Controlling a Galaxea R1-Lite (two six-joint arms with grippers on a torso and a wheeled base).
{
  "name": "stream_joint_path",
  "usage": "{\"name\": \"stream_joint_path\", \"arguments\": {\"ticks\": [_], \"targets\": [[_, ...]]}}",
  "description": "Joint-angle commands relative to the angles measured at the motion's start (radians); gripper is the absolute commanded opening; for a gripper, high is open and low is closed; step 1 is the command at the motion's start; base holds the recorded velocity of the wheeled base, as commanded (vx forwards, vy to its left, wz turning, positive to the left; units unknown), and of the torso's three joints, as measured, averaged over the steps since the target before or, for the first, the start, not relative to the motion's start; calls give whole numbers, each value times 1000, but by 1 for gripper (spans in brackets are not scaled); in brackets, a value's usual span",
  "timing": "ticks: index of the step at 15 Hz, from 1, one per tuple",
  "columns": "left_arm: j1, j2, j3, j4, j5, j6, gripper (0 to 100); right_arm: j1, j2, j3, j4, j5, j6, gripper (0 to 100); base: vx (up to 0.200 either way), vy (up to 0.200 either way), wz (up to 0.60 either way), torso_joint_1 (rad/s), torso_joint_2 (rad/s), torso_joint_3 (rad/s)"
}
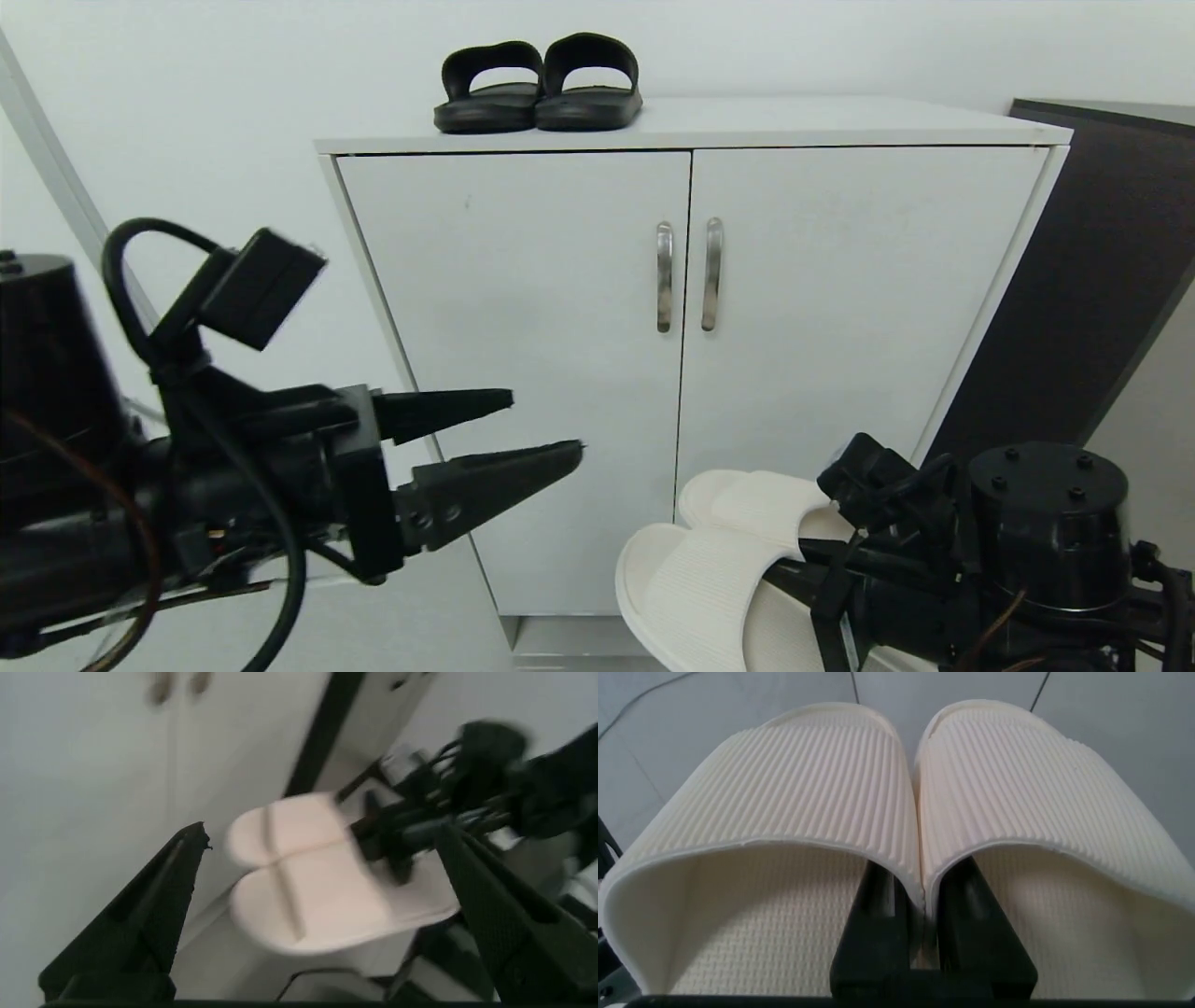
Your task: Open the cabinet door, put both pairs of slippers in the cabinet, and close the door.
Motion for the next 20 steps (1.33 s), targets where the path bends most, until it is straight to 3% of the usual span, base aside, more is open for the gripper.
{"name": "stream_joint_path", "arguments": {"ticks": [1, 2, 4, 7, 9, 13, 16, 20], "targets": [[-69, 165, -92, -83, 1, -85, 100, 1, 0, 2, 0, 0, -1, 0, 0, 0, 0, 0, 0, 0], [-78, 215, -120, -137, -3, -112, 100, 1, -2, 3, 0, -3, -1, 0, 0, 0, 0, 0, 0, 0], [-105, 321, -175, -217, -3, -129, 100, 1, 1, 6, 0, -3, -1, 0, 0, 0, 0, 0, 0, 0], [-156, 450, -310, -232, 0, -189, 100, -1, 1, 13, 0, -4, -1, 0, 0, 0, 0, 0, 0, 0], [-158, 502, -413, -218, 11, -220, 100, -2, 1, 17, 0, -3, -1, 0, 0, 0, 0, 0, 0, 0], [-155, 521, -531, -128, 47, -224, 100, -2, 4, 16, 0, -4, -1, 0, 0, 0, 0, 0, 0, 0], [-133, 560, -619, -74, 117, -224, 100, -2, 4, 17, 0, -4, -1, 0, 0, 0, 0, 0, 0, 0], [-121, 593, -666, -73, 169, -223, 100, -2, 6, 17, 0, -4, -1, 0, 0, 0, 0, 0, 0, 0]]}}
